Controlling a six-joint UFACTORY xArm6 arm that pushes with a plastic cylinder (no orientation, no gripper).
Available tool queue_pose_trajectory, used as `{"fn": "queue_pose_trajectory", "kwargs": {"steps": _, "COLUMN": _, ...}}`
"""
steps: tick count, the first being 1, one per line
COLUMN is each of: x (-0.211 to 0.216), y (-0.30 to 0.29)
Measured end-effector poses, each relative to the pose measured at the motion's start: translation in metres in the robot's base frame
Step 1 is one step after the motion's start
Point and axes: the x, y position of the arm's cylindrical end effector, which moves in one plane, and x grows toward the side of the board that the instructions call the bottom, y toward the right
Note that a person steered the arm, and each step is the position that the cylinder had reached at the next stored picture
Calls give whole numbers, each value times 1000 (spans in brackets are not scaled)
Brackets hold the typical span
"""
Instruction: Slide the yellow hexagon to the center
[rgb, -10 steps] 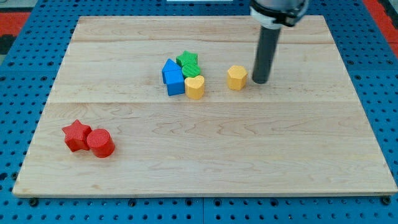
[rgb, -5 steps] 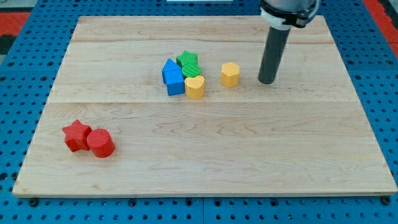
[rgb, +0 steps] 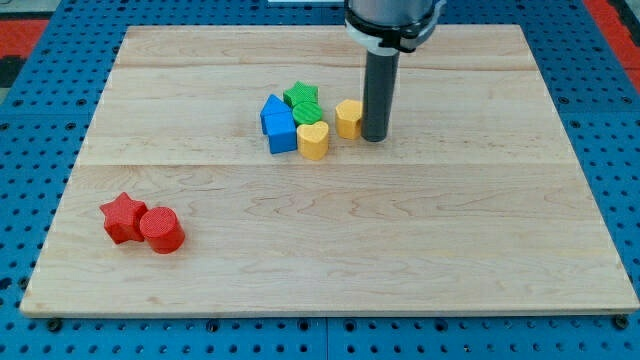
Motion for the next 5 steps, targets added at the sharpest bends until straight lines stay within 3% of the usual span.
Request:
{"fn": "queue_pose_trajectory", "kwargs": {"steps": 1, "x": -13, "y": 53}}
{"fn": "queue_pose_trajectory", "kwargs": {"steps": 4, "x": -29, "y": -40}}
{"fn": "queue_pose_trajectory", "kwargs": {"steps": 5, "x": -5, "y": 24}}
